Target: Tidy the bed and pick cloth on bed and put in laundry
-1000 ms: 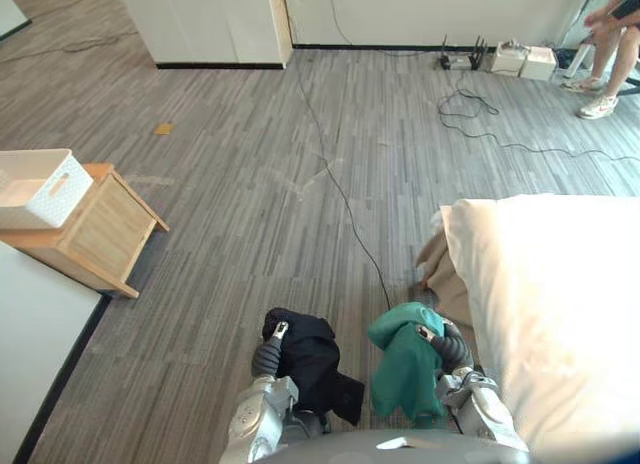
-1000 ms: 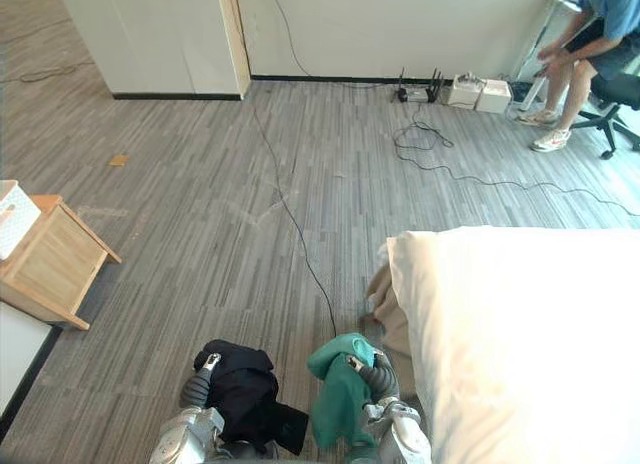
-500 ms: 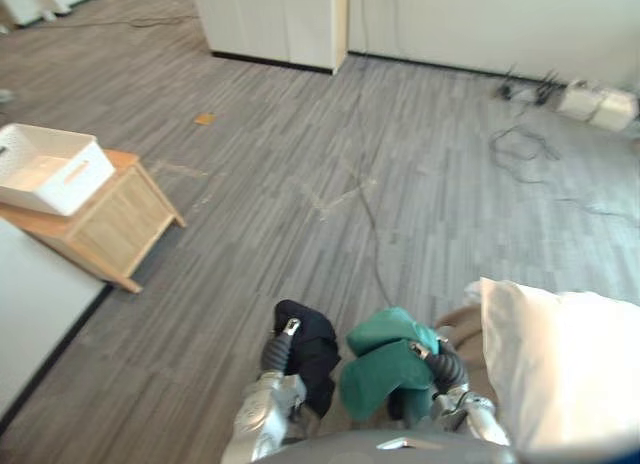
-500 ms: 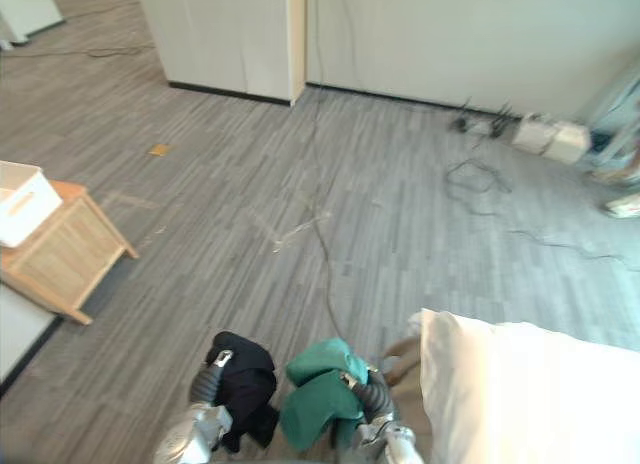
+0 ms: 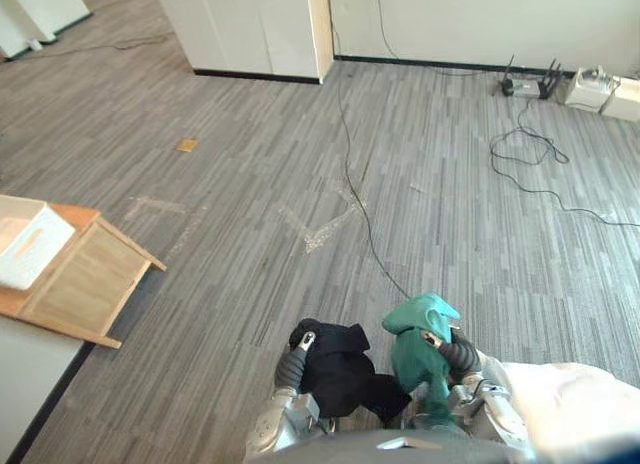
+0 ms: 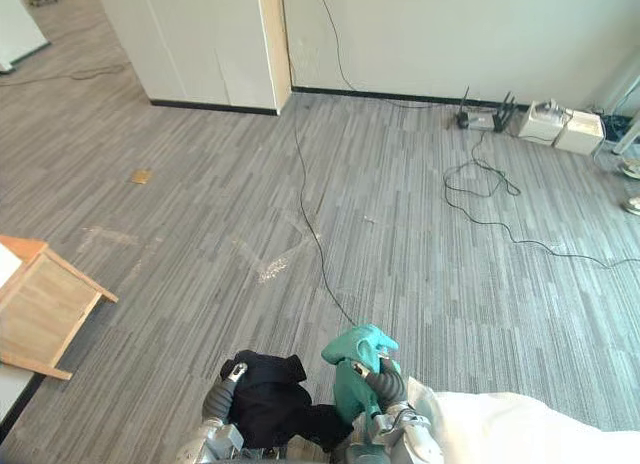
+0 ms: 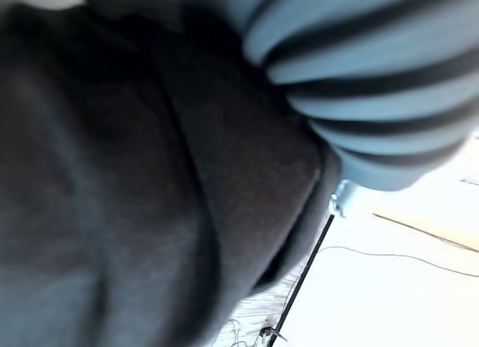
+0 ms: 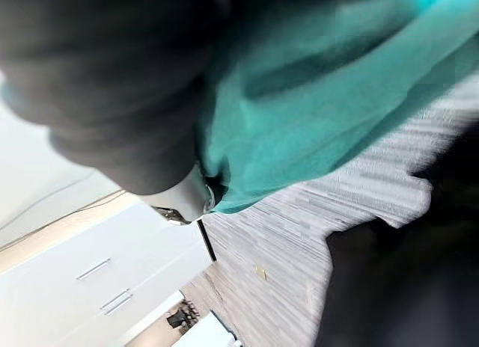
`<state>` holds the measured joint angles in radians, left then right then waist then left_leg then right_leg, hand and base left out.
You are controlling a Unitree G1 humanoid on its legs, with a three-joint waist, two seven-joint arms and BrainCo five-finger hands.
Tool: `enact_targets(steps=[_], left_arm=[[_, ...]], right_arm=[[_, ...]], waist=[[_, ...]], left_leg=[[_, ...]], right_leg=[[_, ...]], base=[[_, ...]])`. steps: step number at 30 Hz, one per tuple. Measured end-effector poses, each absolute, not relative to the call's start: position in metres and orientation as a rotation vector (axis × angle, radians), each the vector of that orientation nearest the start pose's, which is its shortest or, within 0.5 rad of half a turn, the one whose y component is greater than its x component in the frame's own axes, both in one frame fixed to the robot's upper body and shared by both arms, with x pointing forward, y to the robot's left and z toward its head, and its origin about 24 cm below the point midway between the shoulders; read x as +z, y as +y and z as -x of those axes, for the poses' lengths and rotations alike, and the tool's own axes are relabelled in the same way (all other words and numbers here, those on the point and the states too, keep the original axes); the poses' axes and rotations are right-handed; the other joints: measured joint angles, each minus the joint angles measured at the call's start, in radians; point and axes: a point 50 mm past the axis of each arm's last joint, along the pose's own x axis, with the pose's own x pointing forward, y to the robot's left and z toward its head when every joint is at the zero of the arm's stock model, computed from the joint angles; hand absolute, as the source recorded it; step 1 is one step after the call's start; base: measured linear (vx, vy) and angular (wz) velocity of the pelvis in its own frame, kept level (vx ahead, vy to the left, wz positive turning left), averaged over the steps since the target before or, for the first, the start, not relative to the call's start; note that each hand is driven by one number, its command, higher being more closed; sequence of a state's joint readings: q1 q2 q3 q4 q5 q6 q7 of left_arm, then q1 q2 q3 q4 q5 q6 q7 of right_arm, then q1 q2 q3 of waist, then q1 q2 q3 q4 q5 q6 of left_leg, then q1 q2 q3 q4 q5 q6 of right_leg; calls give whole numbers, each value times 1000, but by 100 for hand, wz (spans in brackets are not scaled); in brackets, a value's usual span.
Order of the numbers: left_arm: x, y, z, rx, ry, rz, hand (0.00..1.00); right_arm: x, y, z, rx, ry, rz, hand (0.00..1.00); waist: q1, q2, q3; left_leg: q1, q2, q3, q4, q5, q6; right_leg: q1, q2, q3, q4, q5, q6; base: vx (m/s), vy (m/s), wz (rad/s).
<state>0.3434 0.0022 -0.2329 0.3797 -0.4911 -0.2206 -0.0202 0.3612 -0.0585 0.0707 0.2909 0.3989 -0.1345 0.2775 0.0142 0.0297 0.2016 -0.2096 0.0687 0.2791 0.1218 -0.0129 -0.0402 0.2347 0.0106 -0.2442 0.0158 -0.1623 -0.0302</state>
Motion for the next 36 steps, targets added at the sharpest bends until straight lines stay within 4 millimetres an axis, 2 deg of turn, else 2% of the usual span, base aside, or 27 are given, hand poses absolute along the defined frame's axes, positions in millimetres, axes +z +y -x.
enact_targets(steps=[2, 3, 4, 6, 8, 9, 10, 12, 13, 14, 15, 16, 17, 18, 19, 21, 22, 23, 24, 25, 26, 27, 28, 30, 32, 34, 36], left_arm=[[-87, 120, -136, 61, 514, 475, 100], [-88, 119, -135, 75, 526, 507, 100], [-90, 120, -133, 86, 537, 514, 100], [-93, 121, -132, 103, 554, 518, 100], [-92, 127, -135, 123, 540, 507, 100], [-92, 131, -135, 130, 540, 491, 100], [-93, 136, -135, 128, 543, 469, 100], [-93, 138, -134, 131, 547, 460, 100], [-93, 139, -134, 143, 546, 453, 100], [-93, 141, -136, 157, 544, 441, 100], [-92, 142, -137, 160, 542, 436, 100], [-92, 143, -141, 158, 539, 428, 100], [-92, 142, -144, 145, 539, 418, 100], [-93, 141, -144, 140, 543, 416, 100], [-96, 139, -143, 129, 555, 404, 100], [-97, 140, -141, 130, 557, 395, 100], [-97, 142, -136, 134, 555, 378, 100], [-98, 143, -133, 134, 557, 368, 100], [-99, 143, -130, 138, 562, 363, 100], [-101, 142, -127, 137, 573, 368, 100], [-103, 142, -123, 144, 586, 372, 100], [-105, 143, -120, 153, 595, 373, 100], [-105, 145, -121, 168, 592, 383, 100], [-104, 145, -122, 151, 577, 406, 100], [-103, 143, -121, 114, 568, 418, 100], [-99, 142, -122, 106, 548, 426, 100], [-91, 140, -127, 92, 510, 434, 100]], right_arm=[[-72, -159, -131, 83, 443, -395, 100], [-71, -162, -126, 69, 444, -389, 100], [-73, -162, -125, 64, 456, -390, 100], [-78, -160, -126, 68, 488, -392, 100], [-76, -156, -139, 101, 475, -373, 100], [-73, -150, -150, 123, 454, -373, 100], [-72, -147, -155, 137, 441, -376, 100], [-74, -147, -151, 134, 454, -376, 100], [-75, -145, -148, 142, 464, -377, 100], [-76, -140, -146, 163, 472, -382, 100], [-76, -138, -145, 172, 475, -385, 100], [-77, -134, -143, 183, 482, -392, 100], [-78, -131, -139, 183, 492, -401, 100], [-79, -131, -136, 179, 500, -404, 100], [-82, -130, -129, 171, 517, -409, 100], [-84, -127, -121, 167, 536, -419, 100], [-84, -124, -121, 165, 535, -429, 100], [-84, -122, -121, 170, 534, -433, 100], [-83, -120, -123, 189, 534, -429, 100], [-83, -120, -126, 206, 530, -413, 100], [-82, -124, -130, 222, 525, -387, 100], [-81, -123, -135, 234, 518, -378, 100], [-84, -126, -143, 228, 522, -365, 100], [-81, -129, -152, 238, 506, -343, 100], [-79, -135, -156, 236, 489, -322, 100], [-78, -138, -158, 229, 477, -327, 100], [-76, -142, -160, 221, 463, -333, 100]], waist=[[-3, -17, -15], [-7, -9, -28], [-7, -15, -39], [0, -37, -83], [12, -49, -82], [6, -63, -72], [2, -65, -61], [-1, -52, -52], [-1, -39, -46], [-9, -40, -46], [-15, -39, -45], [-33, -47, -40], [-40, -50, -37], [-42, -50, -36], [-48, -49, -36], [-48, -55, -38], [-38, -55, -39], [-29, -58, -40], [-22, -56, -41], [-21, -31, -46], [-20, 20, -61], [-19, 36, -68], [-26, 24, -59], [-22, 23, -48], [-1, 44, -36], [15, 31, -34], [29, 22, -29]], left_leg=[[-18, 1, 114, -8, 21, 23], [-20, 3, 168, 5, 83, 71], [-19, -9, 173, 18, 84, 135], [-11, -55, 172, 28, 29, 169], [29, -93, 168, 50, -25, 212], [71, -120, 143, 57, -59, 222], [137, -139, 110, 56, -96, 212], [212, -140, 67, 50, -116, 193], [262, -142, 23, 33, -124, 180], [308, -147, -35, -3, -129, 173], [320, -148, -58, -14, -130, 170], [341, -148, -114, -28, -134, 163], [365, -140, -180, -33, -147, 148], [373, -135, -204, -32, -153, 146], [384, -121, -261, -22, -178, 140], [387, -107, -337, 30, -239, 117], [388, -97, -373, 70, -282, 100], [395, -93, -389, 90, -311, 89], [412, -80, -412, 113, -361, 82], [429, -41, -436, 128, -405, 74], [449, 20, -451, 128, -411, 58], [439, 29, -452, 176, -399, 56], [350, 33, -418, 389, -323, 35], [235, 71, -369, 651, -191, -8], [99, 132, -276, 897, -208, -9], [34, 104, -207, 851, -226, -16], [-3, 54, -133, 624, -236, -12]], right_leg=[[52, -35, -50, 2, -38, 54], [103, -58, -78, 30, -79, 111], [107, -78, -81, 59, -93, 129], [53, -141, -83, 190, -97, 147], [-50, -220, -69, 490, -56, 189], [-119, -269, -54, 710, 20, 205], [-192, -299, -25, 952, 34, 201], [-241, -312, -34, 1086, 25, 183], [-296, -320, -48, 1121, 5, 148], [-377, -316, -53, 1095, -18, 123], [-409, -313, -52, 1064, -32, 123], [-457, -304, -49, 959, -61, 134], [-492, -276, -27, 771, -61, 140], [-495, -261, -12, 691, -53, 143], [-486, -231, 28, 488, -5, 158], [-463, -209, 117, 216, 96, 183], [-466, -203, 158, 149, 136, 179], [-466, -202, 176, 139, 145, 179], [-467, -195, 182, 171, 192, 163], [-476, -167, 168, 247, 214, 140], [-483, -126, 121, 325, 125, 109], [-484, -119, 101, 364, 79, 90], [-452, -126, 73, 396, 36, 67], [-368, -111, 32, 359, 0, 42], [-217, -69, -15, 254, -20, 11], [-134, -65, -30, 166, -23, 5], [-75, -68, -39, 91, -13, 10]], base=[[615, 198, 67], [556, 194, 60], [567, 215, 55], [539, 262, 29], [607, 302, 28], [691, 289, 55], [572, 229, 55], [449, 144, 60], [526, 116, 93], [477, 40, 93], [379, -14, 122], [433, -101, 145], [365, -130, 149], [368, -158, 154], [291, -198, 130], [404, -343, 136], [397, -363, 98], [441, -410, 68], [381, -356, 55], [597, -506, 58], [518, -390, 55], [616, -465, 64], [510, -409, 58], [488, -386, 61], [458, -276, 50], [379, -202, 11], [403, -120, -7]])
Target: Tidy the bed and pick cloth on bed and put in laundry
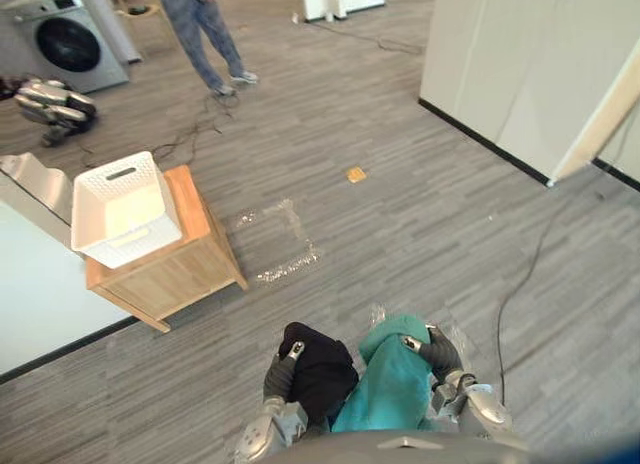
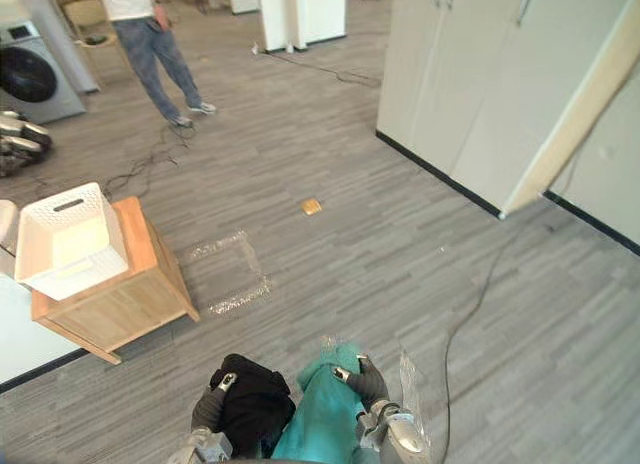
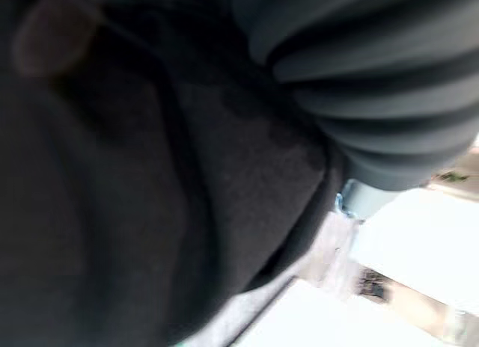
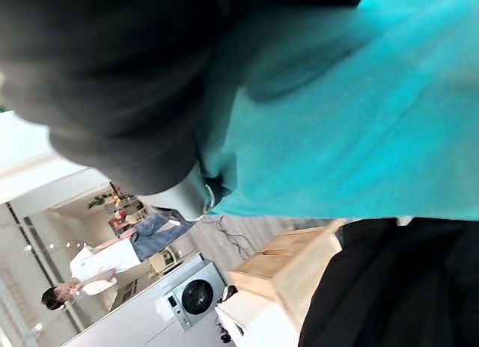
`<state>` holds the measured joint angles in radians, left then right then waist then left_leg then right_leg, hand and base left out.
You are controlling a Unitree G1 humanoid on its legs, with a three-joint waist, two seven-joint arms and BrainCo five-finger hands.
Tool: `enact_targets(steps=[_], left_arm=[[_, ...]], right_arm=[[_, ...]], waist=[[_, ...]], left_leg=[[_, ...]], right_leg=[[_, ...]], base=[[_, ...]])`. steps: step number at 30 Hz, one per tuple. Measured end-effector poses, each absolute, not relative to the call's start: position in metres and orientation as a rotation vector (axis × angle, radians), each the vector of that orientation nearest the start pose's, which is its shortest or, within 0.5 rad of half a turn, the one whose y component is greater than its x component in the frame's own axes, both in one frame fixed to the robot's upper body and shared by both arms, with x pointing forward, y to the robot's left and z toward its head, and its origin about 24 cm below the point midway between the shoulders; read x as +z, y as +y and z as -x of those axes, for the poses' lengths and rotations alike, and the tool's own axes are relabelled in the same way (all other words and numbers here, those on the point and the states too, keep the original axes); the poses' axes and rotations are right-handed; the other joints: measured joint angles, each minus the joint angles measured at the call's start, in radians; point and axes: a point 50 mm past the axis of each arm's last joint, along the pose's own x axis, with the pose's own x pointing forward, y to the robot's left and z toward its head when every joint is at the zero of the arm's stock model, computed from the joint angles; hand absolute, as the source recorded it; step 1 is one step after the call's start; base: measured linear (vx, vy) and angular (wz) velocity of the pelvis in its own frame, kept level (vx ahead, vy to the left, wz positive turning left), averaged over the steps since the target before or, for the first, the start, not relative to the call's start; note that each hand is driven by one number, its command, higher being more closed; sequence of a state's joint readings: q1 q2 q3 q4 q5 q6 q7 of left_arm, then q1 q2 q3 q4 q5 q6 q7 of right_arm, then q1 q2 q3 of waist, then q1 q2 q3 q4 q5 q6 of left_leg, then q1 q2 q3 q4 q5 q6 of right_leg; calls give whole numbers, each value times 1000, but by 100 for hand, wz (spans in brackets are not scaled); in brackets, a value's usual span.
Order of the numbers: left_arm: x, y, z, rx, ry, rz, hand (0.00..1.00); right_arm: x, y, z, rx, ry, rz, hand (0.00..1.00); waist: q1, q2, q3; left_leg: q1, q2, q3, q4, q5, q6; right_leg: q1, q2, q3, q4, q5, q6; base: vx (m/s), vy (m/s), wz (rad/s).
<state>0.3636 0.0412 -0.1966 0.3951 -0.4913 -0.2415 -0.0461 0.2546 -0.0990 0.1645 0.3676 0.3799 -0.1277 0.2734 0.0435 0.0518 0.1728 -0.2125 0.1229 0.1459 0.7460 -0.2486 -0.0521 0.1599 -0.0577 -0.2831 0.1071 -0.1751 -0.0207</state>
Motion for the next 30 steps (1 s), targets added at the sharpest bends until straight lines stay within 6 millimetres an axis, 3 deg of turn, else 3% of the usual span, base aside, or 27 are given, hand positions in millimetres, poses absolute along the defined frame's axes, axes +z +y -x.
enact_targets(steps=[1, 2, 3, 4, 5, 7, 10, 13, 14, 16, 17, 19, 21, 22, 24, 25, 27, 28, 29, 30], left_arm=[[-88, 140, -129, 86, 497, 436, 100], [-87, 136, -133, 71, 494, 439, 100], [-87, 133, -135, 59, 496, 439, 100], [-88, 130, -135, 47, 508, 438, 100], [-87, 130, -140, 41, 507, 437, 100], [-82, 127, -153, 30, 478, 451, 100], [-82, 128, -151, 46, 485, 466, 100], [-83, 130, -151, 62, 489, 457, 100], [-83, 133, -149, 72, 492, 445, 100], [-84, 133, -147, 70, 497, 432, 100], [-85, 137, -145, 68, 505, 388, 100], [-86, 137, -143, 87, 514, 385, 100], [-87, 139, -142, 106, 522, 375, 100], [-89, 143, -141, 103, 531, 357, 100], [-91, 145, -142, 96, 540, 339, 100], [-92, 146, -141, 87, 547, 329, 100], [-93, 148, -138, 75, 552, 316, 100], [-94, 151, -135, 84, 560, 312, 100], [-95, 151, -131, 90, 572, 314, 100], [-95, 149, -131, 89, 573, 320, 100]], right_arm=[[-76, -143, -159, 218, 464, -332, 100], [-77, -145, -157, 208, 470, -333, 100], [-78, -146, -155, 197, 476, -336, 100], [-81, -146, -151, 190, 489, -344, 100], [-80, -142, -151, 189, 486, -358, 100], [-74, -141, -154, 198, 459, -355, 100], [-67, -143, -158, 201, 427, -345, 100], [-65, -146, -164, 193, 412, -341, 100], [-62, -146, -165, 196, 402, -340, 100], [-61, -146, -165, 195, 394, -343, 100], [-62, -145, -162, 197, 405, -345, 100], [-65, -145, -156, 189, 420, -351, 100], [-67, -143, -150, 185, 436, -359, 100], [-70, -139, -142, 179, 460, -365, 100], [-73, -138, -136, 162, 475, -377, 100], [-73, -138, -131, 140, 476, -398, 100], [-70, -135, -130, 127, 453, -422, 100], [-66, -131, -132, 134, 435, -434, 100], [-65, -129, -133, 141, 428, -437, 100], [-62, -128, -139, 152, 408, -435, 100]], waist=[[-3, -6, 2], [-6, -6, 2], [-6, -3, 2], [-1, -13, 4], [-13, -35, 0], [-33, -64, 14], [-13, -72, 14], [4, -79, 9], [4, -90, 4], [-5, -95, 3], [-16, -111, 7], [-32, -90, 12], [-47, -74, 13], [-70, -67, 16], [-86, -67, 17], [-86, -64, 15], [-78, -74, 10], [-75, -82, 7], [-73, -59, -1], [-73, -31, -6]], left_leg=[[14, -37, 39, -197, 18, 1], [40, -74, 71, -448, 106, 2], [51, -92, 86, -569, 205, 27], [80, -105, 111, -639, 309, 100], [81, -137, 126, -652, 312, 108], [31, -142, 202, -579, 298, 125], [66, -135, 270, -544, 211, 180], [135, -148, 264, -577, 164, 186], [174, -174, 233, -608, 147, 184], [230, -202, 176, -646, 106, 186], [274, -229, 126, -643, 81, 191], [329, -220, 60, -644, 58, 187], [376, -204, -8, -650, 45, 178], [407, -192, -87, -657, 38, 169], [431, -171, -163, -656, 22, 152], [449, -143, -219, -643, -12, 128], [463, -127, -255, -615, -58, 92], [480, -117, -271, -599, -97, 70], [502, -74, -278, -584, -141, 53], [511, -48, -273, -584, -151, 50]], right_leg=[[23, -7, -10, -25, 1, 2], [55, -7, -22, -44, 2, 8], [70, -5, -31, -53, -1, 17], [91, -10, -33, -60, -11, 33], [103, -36, -57, -61, -14, 54], [103, -51, -105, -64, 12, 100], [136, -51, -115, -22, 56, 166], [82, -92, -115, 205, 56, 166], [2, -147, -115, 432, 75, 160], [-100, -213, -110, 700, 155, 136], [-195, -272, -81, 925, 108, 96], [-285, -252, -46, 1014, 41, 78], [-376, -208, 2, 978, -24, 91], [-439, -181, 34, 848, -52, 105], [-472, -160, 65, 653, -48, 114], [-465, -147, 94, 407, 18, 130], [-454, -143, 140, 185, 105, 146], [-451, -147, 168, 134, 158, 145], [-449, -114, 166, 181, 232, 120], [-464, -92, 157, 230, 224, 106]], base=[[403, -32, 1], [442, 1, 7], [549, 28, 6], [556, 63, 35], [445, 62, 51], [334, 65, 72], [348, 116, 35], [373, 110, 29], [332, 84, 50], [359, 68, 75], [375, 35, 89], [356, -1, 95], [339, -90, 134], [341, -156, 170], [390, -287, 158], [360, -306, 127], [362, -340, 92], [532, -499, 56], [461, -419, 33], [467, -374, 20]])
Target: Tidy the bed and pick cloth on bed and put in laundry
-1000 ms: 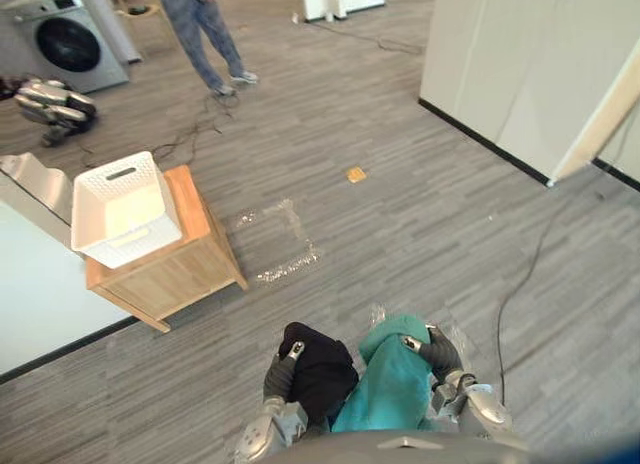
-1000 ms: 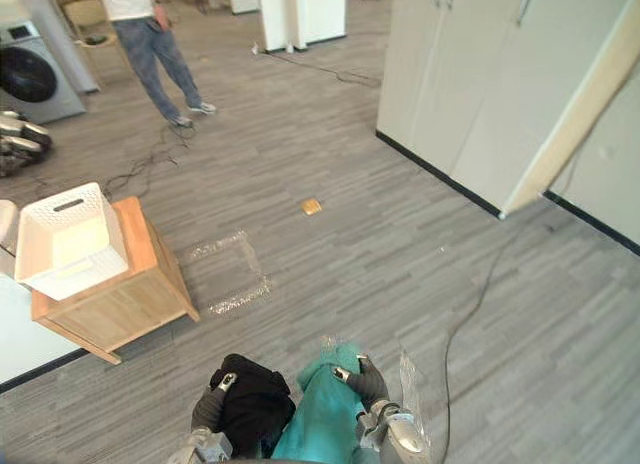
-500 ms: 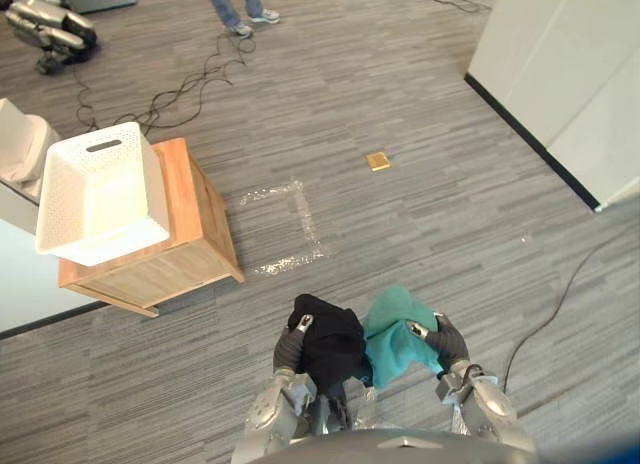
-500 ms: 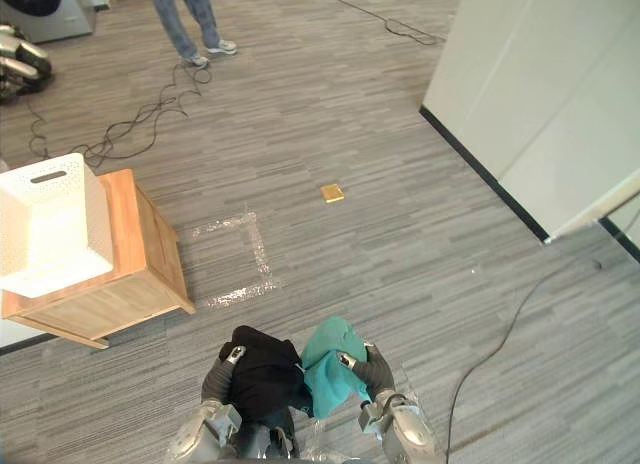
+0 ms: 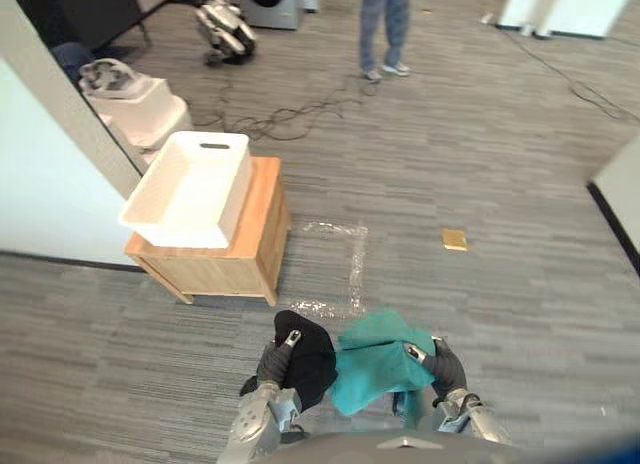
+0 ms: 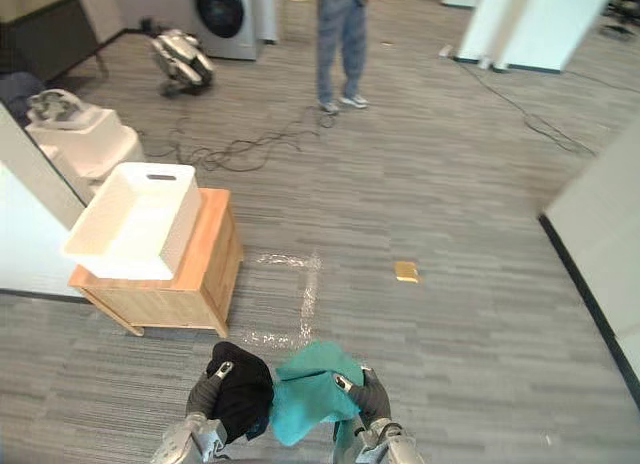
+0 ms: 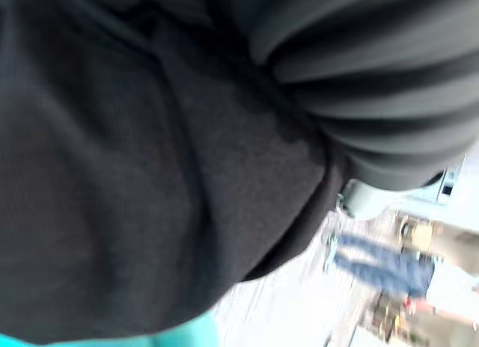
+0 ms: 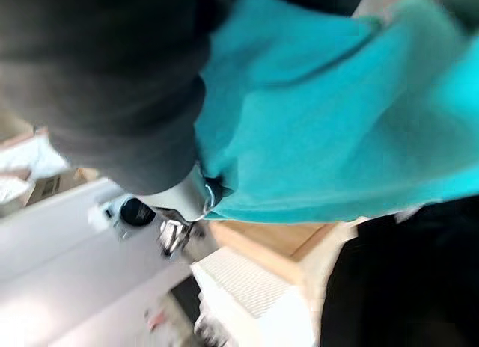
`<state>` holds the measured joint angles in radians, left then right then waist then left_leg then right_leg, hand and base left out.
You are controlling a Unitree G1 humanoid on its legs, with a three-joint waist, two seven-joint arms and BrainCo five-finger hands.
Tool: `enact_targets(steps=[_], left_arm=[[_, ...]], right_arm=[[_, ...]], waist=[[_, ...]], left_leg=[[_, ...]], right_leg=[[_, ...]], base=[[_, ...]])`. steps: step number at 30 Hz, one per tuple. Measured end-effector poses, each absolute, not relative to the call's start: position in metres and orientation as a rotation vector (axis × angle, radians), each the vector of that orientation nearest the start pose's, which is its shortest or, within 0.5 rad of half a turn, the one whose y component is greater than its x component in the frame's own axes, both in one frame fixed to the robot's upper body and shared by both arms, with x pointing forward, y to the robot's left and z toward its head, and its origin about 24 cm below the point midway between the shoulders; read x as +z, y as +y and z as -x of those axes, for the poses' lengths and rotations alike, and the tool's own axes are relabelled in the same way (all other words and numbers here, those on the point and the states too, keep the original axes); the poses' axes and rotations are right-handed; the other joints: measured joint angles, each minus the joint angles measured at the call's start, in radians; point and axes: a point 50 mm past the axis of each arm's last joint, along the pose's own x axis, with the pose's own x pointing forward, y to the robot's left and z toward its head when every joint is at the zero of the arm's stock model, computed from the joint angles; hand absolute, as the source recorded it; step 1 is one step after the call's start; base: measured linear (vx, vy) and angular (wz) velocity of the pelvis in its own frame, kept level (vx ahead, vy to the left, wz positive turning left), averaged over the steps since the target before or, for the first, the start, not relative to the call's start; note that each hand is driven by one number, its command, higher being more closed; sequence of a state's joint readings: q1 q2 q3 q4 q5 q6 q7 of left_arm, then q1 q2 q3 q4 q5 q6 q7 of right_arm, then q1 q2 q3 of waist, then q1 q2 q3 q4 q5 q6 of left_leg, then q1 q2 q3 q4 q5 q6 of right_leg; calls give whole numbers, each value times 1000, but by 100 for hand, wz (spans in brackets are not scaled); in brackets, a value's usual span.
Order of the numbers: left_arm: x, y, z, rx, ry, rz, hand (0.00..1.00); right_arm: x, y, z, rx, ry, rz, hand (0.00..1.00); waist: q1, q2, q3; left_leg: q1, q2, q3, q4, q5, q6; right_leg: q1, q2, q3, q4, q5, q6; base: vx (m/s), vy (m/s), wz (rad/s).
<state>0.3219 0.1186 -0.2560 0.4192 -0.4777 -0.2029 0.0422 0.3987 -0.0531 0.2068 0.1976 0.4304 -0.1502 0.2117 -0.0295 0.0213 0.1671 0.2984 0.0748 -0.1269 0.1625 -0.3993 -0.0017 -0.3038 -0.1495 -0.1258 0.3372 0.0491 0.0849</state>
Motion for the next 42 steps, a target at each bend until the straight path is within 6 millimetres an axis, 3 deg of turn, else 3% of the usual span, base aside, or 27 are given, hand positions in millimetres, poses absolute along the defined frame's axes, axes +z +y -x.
enact_targets(steps=[2, 4, 6, 7, 9, 11, 13, 15, 16, 17, 18, 19, 20, 22, 24, 25, 26, 28, 31, 34, 35, 37, 38, 39, 40, 41, 42], left_arm=[[-96, 143, -130, 95, 575, 347, 100], [-96, 139, -131, 100, 575, 371, 100], [-96, 137, -130, 120, 573, 400, 100], [-96, 136, -129, 115, 574, 408, 100], [-97, 136, -123, 100, 582, 416, 100], [-95, 134, -121, 92, 583, 428, 100], [-93, 134, -122, 88, 574, 431, 100], [-90, 132, -124, 84, 563, 435, 100], [-85, 130, -129, 75, 540, 445, 100], [-84, 130, -132, 73, 532, 443, 100], [-83, 130, -134, 73, 526, 441, 100], [-81, 131, -137, 71, 513, 441, 100], [-80, 130, -138, 71, 510, 442, 100], [-80, 130, -138, 81, 512, 442, 100], [-80, 130, -137, 90, 513, 436, 100], [-79, 131, -137, 86, 508, 427, 100], [-78, 133, -138, 77, 505, 413, 100], [-80, 141, -137, 95, 514, 380, 100], [-78, 150, -140, 94, 503, 343, 100], [-76, 154, -144, 84, 493, 329, 100], [-77, 156, -143, 82, 499, 324, 100], [-80, 157, -138, 66, 518, 322, 100], [-81, 156, -134, 48, 528, 309, 100], [-82, 157, -131, 41, 534, 296, 100], [-84, 158, -127, 43, 547, 292, 100], [-87, 151, -124, 54, 565, 329, 100], [-86, 144, -124, 46, 556, 360, 100]], right_arm=[[-56, -129, -151, 165, 371, -431, 100], [-54, -132, -156, 167, 358, -417, 100], [-51, -137, -161, 180, 346, -386, 100], [-51, -140, -162, 172, 344, -378, 100], [-51, -145, -162, 168, 344, -369, 100], [-51, -150, -163, 168, 338, -359, 100], [-51, -154, -162, 163, 340, -354, 100], [-50, -157, -161, 157, 337, -348, 100], [-49, -160, -158, 146, 335, -344, 100], [-52, -161, -155, 136, 348, -348, 100], [-52, -160, -153, 134, 350, -354, 100], [-49, -157, -155, 144, 333, -363, 100], [-45, -157, -158, 156, 315, -362, 100], [-43, -154, -161, 179, 299, -358, 100], [-39, -151, -169, 202, 278, -350, 100], [-37, -149, -172, 208, 265, -353, 100], [-36, -144, -175, 210, 257, -369, 100], [-36, -134, -175, 243, 262, -375, 100], [-38, -126, -173, 269, 278, -366, 100], [-37, -129, -173, 241, 265, -359, 100], [-35, -129, -174, 228, 252, -356, 100], [-30, -131, -176, 212, 218, -351, 100], [-25, -131, -178, 209, 187, -353, 100], [-21, -129, -179, 212, 167, -361, 100], [-17, -126, -180, 213, 141, -385, 100], [-15, -129, -183, 204, 134, -383, 100], [-12, -129, -185, 207, 115, -381, 100]], waist=[[9, 19, -3], [4, 37, 4], [6, 68, 26], [16, 81, 31], [21, 80, 30], [33, 79, 29], [42, 70, 30], [33, 67, 27], [25, 74, 24], [24, 60, 10], [24, 36, -1], [23, 11, -1], [30, 5, -4], [50, -12, -6], [50, -12, -5], [43, -18, -3], [36, -27, 0], [19, -27, 3], [15, -29, 4], [3, -13, 10], [1, -18, 8], [1, -26, 7], [6, -34, 4], [11, -49, -5], [17, -66, -6], [27, -24, -5], [22, -9, -6]], left_leg=[[-30, 17, 41, 100, 39, 12], [-137, 50, 68, 383, 120, -14], [-287, 138, 86, 737, 282, -52], [-360, 182, 127, 882, 268, -48], [-456, 184, 208, 945, 222, -43], [-508, 152, 289, 814, 168, -53], [-503, 84, 391, 491, 149, -56], [-467, 52, 522, 216, 232, -52], [-454, 45, 631, 62, 384, 14], [-437, 16, 677, 37, 391, 86], [-440, -7, 713, 22, 392, 88], [-439, -27, 774, 15, 375, 110], [-436, -38, 779, 14, 329, 150], [-418, -66, 772, 14, 294, 162], [-363, -98, 731, -10, 277, 157], [-319, -125, 692, -38, 273, 152], [-273, -148, 645, -60, 266, 147], [-219, -156, 573, -65, 246, 140], [-181, -152, 436, -64, 221, 144], [-177, -100, 258, -45, 203, 115], [-176, -84, 197, -46, 200, 93], [-170, -66, 115, -46, 187, 64], [-156, -55, 72, -40, 174, 31], [-157, -55, 59, -28, 154, 8], [-158, -49, 68, 12, 117, -20], [-170, 8, 145, 47, 113, -49], [-169, 33, 215, 51, 131, -63]], right_leg=[[-25, 7, -23, 107, -83, -42], [51, 22, -64, 99, -142, -65], [185, 80, -107, 7, -160, -88], [252, 107, -116, -40, -167, -99], [349, 112, -136, -127, -174, -112], [403, 107, -138, -196, -163, -128], [445, 82, -141, -242, -158, -114], [487, 68, -166, -269, -156, -77], [511, 69, -196, -276, -178, -40], [525, 47, -220, -276, -193, -17], [526, 26, -241, -278, -201, -4], [535, 6, -270, -281, -210, 11], [541, 3, -277, -279, -216, 21], [535, -29, -276, -208, -231, 51], [474, -87, -276, 55, -255, 99], [390, -145, -252, 309, -219, 119], [309, -189, -215, 538, -217, 112], [230, -221, -205, 702, -242, 74], [137, -203, -187, 655, -264, 45], [102, -94, -139, 362, -277, 34], [99, -52, -94, 219, -260, 52], [94, -23, -17, 49, -208, 50], [95, -10, 39, -83, -133, 47], [107, -13, 73, -163, -81, 42], [117, -16, 76, -192, 35, 31], [136, 11, 37, -174, 21, 4], [143, 23, 15, -164, 3, -9]], base=[[515, -394, 21], [448, -337, 42], [399, -236, 37], [396, -193, 17], [434, -152, 1], [385, -36, -26], [376, 77, -28], [437, 100, 23], [546, 168, 60], [434, 173, 72], [365, 198, 71], [300, 190, 61], [284, 185, 51], [295, 168, 33], [319, 174, 54], [315, 127, 94], [358, 90, 110], [277, 2, 122], [272, -85, 134], [340, -242, 166], [295, -288, 165], [354, -378, 136], [409, -430, 106], [422, -468, 91], [382, -447, 55], [429, -468, 55], [347, -315, 48]])
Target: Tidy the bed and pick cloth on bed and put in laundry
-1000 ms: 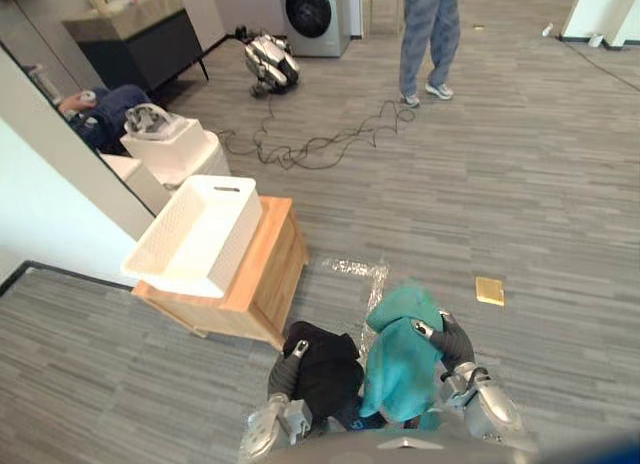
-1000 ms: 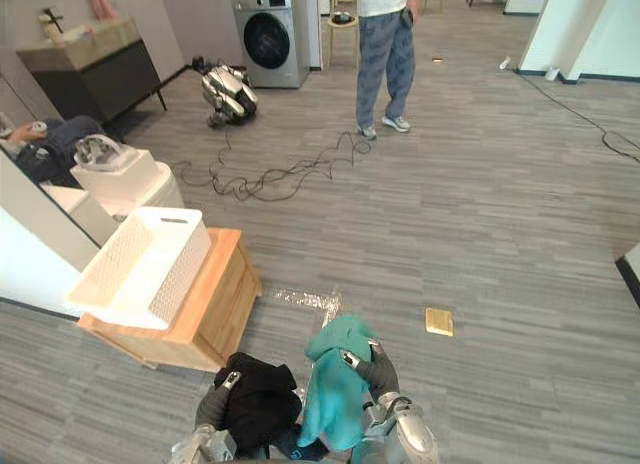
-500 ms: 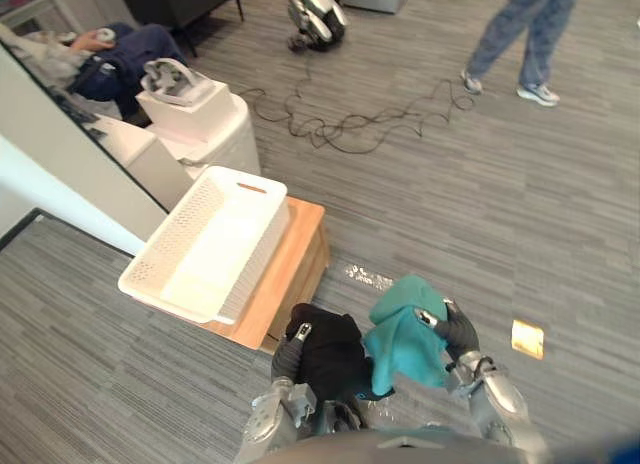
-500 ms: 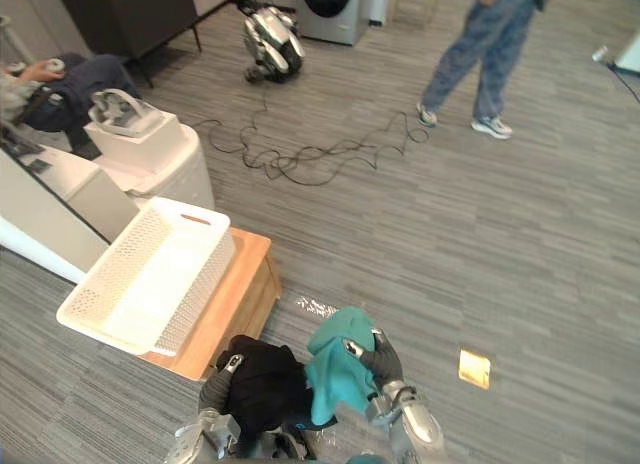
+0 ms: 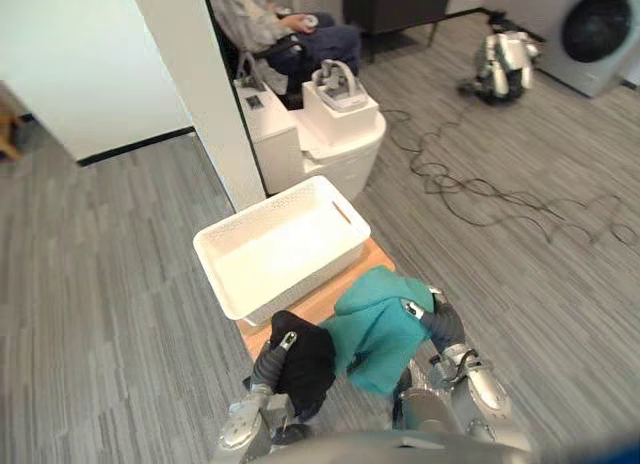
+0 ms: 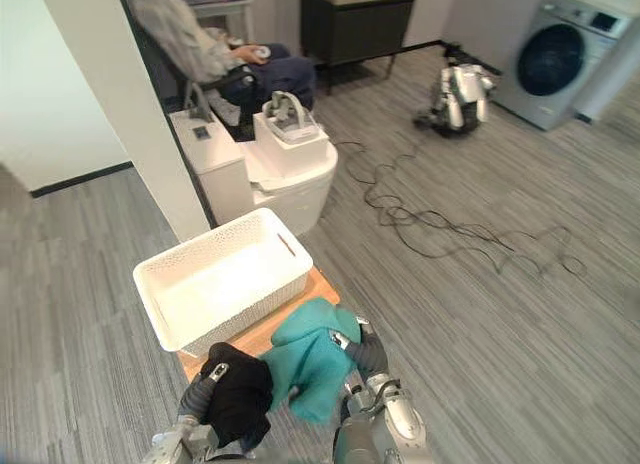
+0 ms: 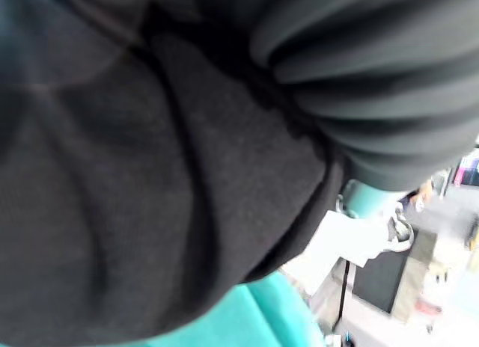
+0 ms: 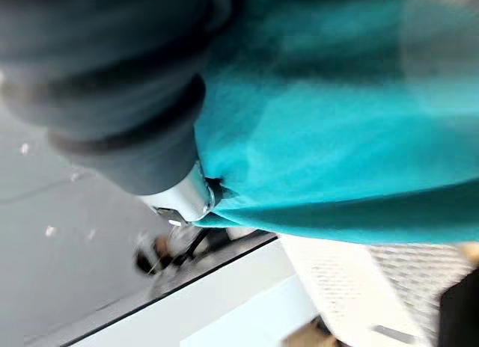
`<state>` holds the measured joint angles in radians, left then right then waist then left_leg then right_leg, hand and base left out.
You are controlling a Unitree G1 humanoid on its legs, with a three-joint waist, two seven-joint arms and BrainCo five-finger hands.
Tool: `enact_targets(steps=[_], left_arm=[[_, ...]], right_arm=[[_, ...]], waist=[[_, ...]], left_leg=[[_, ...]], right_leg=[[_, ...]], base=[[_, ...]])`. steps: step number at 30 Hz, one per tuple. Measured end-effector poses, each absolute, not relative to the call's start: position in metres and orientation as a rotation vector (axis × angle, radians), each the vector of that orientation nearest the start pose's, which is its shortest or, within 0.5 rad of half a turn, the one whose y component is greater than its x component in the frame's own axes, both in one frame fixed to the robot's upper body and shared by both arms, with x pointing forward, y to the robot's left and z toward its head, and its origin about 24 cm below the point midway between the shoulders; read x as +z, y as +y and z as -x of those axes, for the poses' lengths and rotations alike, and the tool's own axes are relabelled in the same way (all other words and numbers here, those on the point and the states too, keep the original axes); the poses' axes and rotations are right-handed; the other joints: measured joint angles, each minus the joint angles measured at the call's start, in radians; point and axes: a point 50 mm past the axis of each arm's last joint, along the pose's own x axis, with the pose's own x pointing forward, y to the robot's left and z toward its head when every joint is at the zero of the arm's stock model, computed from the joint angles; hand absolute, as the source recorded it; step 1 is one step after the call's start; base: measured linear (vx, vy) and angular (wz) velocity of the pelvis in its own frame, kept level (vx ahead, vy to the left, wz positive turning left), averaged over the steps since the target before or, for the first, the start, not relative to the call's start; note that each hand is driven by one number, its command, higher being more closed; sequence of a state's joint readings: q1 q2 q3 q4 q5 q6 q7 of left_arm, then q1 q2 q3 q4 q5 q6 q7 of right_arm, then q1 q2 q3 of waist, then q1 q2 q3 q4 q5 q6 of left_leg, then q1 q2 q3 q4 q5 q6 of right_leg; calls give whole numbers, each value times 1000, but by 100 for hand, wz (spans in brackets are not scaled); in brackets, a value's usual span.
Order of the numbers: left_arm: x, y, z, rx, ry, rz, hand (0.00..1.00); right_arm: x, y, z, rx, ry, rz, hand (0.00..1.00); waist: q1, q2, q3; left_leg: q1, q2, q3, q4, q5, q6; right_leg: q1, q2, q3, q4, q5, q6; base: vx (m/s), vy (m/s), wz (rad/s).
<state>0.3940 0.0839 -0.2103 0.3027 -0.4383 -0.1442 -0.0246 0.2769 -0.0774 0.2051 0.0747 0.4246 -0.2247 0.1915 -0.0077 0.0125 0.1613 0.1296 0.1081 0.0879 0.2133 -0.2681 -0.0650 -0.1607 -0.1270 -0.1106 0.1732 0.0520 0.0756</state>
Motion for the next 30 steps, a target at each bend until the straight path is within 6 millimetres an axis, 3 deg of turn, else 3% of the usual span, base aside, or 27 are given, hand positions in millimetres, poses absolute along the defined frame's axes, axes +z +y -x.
enact_targets(steps=[2, 4, 6, 7, 8, 9, 10, 12, 14, 15, 16, 17, 19, 23, 26, 30], left_arm=[[-81, 135, -129, 34, 527, 403, 100], [-76, 136, -132, 40, 501, 421, 100], [-76, 140, -132, 60, 497, 426, 100], [-73, 140, -132, 59, 484, 430, 100], [-67, 139, -133, 54, 463, 433, 100], [-66, 139, -133, 53, 459, 435, 100], [-62, 138, -134, 45, 444, 438, 100], [-62, 132, -135, 24, 451, 458, 100], [-62, 127, -135, 7, 459, 477, 100], [-63, 127, -133, 6, 466, 476, 100], [-64, 125, -132, 1, 477, 480, 100], [-66, 124, -128, -2, 494, 480, 100], [-66, 127, -127, -21, 502, 456, 100], [-70, 127, -122, -57, 542, 439, 100], [-71, 130, -120, -91, 564, 419, 100], [-74, 133, -118, -112, 581, 405, 100]], right_arm=[[-5, -129, -187, 219, 85, -384, 100], [0, -124, -189, 240, 64, -398, 100], [2, -114, -187, 280, 64, -411, 100], [0, -108, -183, 303, 85, -419, 100], [1, -106, -178, 317, 96, -426, 100], [2, -106, -177, 319, 96, -427, 100], [3, -105, -172, 330, 105, -424, 100], [2, -106, -171, 326, 114, -412, 100], [1, -105, -176, 338, 119, -392, 100], [0, -105, -178, 338, 120, -386, 100], [0, -108, -180, 327, 122, -374, 100], [-5, -107, -181, 319, 142, -375, 100], [-5, -108, -183, 304, 147, -371, 100], [2, -112, -189, 263, 106, -356, 100], [24, -115, -199, 255, -2, -283, 100], [79, -128, -226, 277, -249, -157, 100]], waist=[[2, 27, -3], [4, 19, 0], [12, -3, 6], [14, -9, 8], [15, -3, 11], [14, 0, 12], [15, 7, 17], [16, 24, 9], [31, 29, 6], [35, 27, 1], [32, 43, -22], [31, 40, -46], [30, -2, -64], [33, -24, -72], [42, -37, -91], [52, -42, -93]], left_leg=[[45, 39, 64, -58, 42, -23], [76, 48, 68, -64, 61, -23], [51, 54, 62, 50, 62, -22], [-6, 68, 61, 201, 69, -9], [-82, 96, 67, 355, 90, 22], [-95, 102, 69, 381, 97, 28], [-182, 159, 108, 562, 178, 32], [-219, 182, 161, 604, 119, 27], [-236, 149, 250, 478, 40, 25], [-232, 125, 274, 376, 43, 25], [-231, 85, 306, 177, 128, 33], [-188, 59, 333, 78, 130, 45], [-129, -11, 334, -86, 191, 60], [-32, -46, 300, -198, 222, 65], [-18, -40, 266, -212, 221, 65], [0, -37, 242, -212, 221, 66]], right_leg=[[24, 20, -43, 26, -50, -27], [34, 29, -55, 87, -119, -34], [56, 20, -62, 121, -184, -41], [80, 17, -72, 118, -201, -42], [111, 22, -90, 105, -208, -46], [116, 23, -95, 100, -208, -47], [178, 33, -125, 52, -211, -51], [215, 28, -148, 20, -217, -67], [239, 8, -156, -9, -218, -70], [240, -1, -161, -12, -217, -63], [238, 0, -180, -12, -206, -34], [239, -7, -185, -12, -212, -22], [245, -40, -186, -25, -205, -11], [310, -53, -208, -2, -199, -2], [309, -56, -209, 61, -197, 1], [307, -62, -210, 143, -184, 20]], base=[[289, -225, 47], [187, -181, 30], [95, -150, 21], [81, -167, 24], [97, -166, 23], [191, -141, 40], [213, -84, 46], [202, -34, 45], [183, 43, 13], [210, 93, 8], [257, 111, 28], [285, 107, 42], [282, 110, 40], [266, 82, 43], [182, -18, 40], [142, -45, 31]])
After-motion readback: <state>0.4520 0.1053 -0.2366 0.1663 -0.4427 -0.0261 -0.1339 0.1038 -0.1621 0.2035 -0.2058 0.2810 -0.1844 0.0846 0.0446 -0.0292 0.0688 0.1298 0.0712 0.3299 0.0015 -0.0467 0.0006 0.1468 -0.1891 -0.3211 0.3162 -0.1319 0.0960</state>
